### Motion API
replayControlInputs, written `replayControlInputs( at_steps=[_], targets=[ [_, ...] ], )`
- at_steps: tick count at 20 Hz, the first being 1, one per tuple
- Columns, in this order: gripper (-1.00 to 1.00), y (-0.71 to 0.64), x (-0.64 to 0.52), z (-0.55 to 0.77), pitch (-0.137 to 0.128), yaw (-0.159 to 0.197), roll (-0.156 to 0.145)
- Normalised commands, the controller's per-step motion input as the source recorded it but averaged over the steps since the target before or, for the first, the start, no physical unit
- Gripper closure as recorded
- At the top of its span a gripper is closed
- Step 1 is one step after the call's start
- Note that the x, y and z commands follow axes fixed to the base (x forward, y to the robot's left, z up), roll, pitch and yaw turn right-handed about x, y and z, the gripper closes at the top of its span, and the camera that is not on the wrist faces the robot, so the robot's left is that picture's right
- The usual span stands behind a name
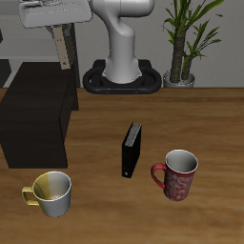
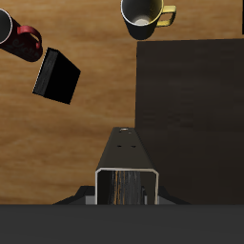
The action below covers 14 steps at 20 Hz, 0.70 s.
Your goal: Place the yellow book upright on top of the shelf
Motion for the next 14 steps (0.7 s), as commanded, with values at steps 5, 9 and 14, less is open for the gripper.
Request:
replayControlInputs(
  at_steps=[5,9,14],
  targets=[
    [1.0,-0.3,0.01,0.03,-0.013,-0.004,-0.017],
    [1.0,-0.46,-0.03,0.05,-0.018,-0.025,-0.039],
    [1.0,-0.36,0.01,-0.08,0.028,-0.026,-0.009]
  ],
)
